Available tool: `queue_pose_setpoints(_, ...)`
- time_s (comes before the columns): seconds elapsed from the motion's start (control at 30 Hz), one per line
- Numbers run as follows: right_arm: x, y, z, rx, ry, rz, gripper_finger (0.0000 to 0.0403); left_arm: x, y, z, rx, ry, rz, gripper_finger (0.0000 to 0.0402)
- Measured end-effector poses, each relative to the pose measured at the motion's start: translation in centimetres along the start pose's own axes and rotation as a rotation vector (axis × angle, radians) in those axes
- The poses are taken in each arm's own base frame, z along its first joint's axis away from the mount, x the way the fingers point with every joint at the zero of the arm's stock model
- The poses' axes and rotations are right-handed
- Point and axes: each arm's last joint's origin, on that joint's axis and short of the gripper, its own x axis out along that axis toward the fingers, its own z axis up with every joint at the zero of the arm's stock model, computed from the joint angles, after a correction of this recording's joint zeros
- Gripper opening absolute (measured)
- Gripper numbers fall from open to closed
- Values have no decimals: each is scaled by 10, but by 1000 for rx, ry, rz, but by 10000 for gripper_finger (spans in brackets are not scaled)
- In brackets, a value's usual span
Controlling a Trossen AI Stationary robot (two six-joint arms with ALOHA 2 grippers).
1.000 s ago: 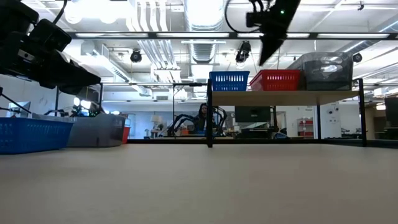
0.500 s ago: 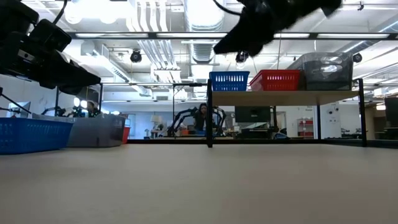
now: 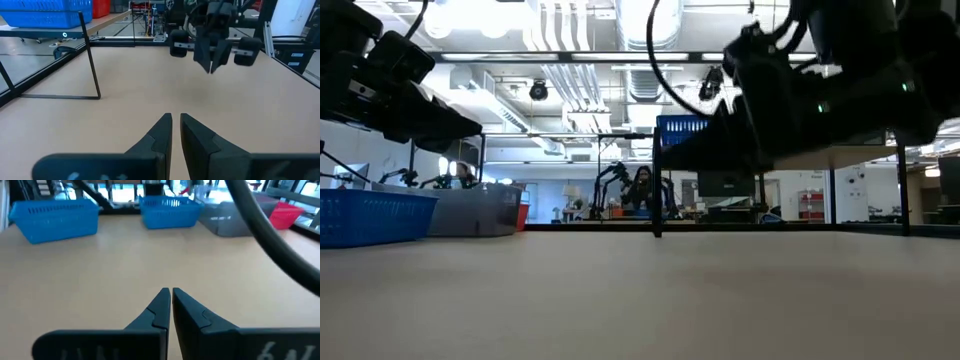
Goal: Stack baskets on shelf by color
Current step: Stack the top blue bin on the other blue bin on the shelf
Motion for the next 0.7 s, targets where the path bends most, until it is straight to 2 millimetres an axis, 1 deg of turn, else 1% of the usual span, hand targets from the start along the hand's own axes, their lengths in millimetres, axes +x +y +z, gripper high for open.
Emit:
queue_pose_setpoints(0.1, -6, 2, -4, 2, 4, -51, 13, 0, 0, 0, -1, -2, 0, 22)
queue_pose_setpoints(0.2, -22, 7, -6, -15, -1, -98, 13, 0, 0, 1, -1, -6, 2, 22)
queue_pose_setpoints(0.27, -34, 10, -11, -15, 4, -114, 13, 0, 0, 4, -8, -42, 2, 22)
queue_pose_setpoints(0.33, -45, 12, -20, -10, 22, -120, 13, -1, 0, 12, -30, -127, -2, 22)
queue_pose_setpoints(0.4, -53, 13, -27, -3, 38, -131, 13, -3, 0, 22, -132, -228, -17, 22)
queue_pose_setpoints(0.47, -56, 12, -31, 21, 41, -145, 13, -6, 0, 34, -245, -358, -22, 22)
queue_pose_setpoints(0.57, -56, 12, -34, 41, 43, -162, 13, -13, 2, 51, -353, -543, -46, 22)
queue_pose_setpoints(0.63, -54, 12, -32, 37, 38, -171, 13, -19, 0, 61, -349, -647, -149, 22)
queue_pose_setpoints(0.7, -52, 14, -30, 20, 29, -182, 13, -19, -4, 68, -280, -655, -242, 22)
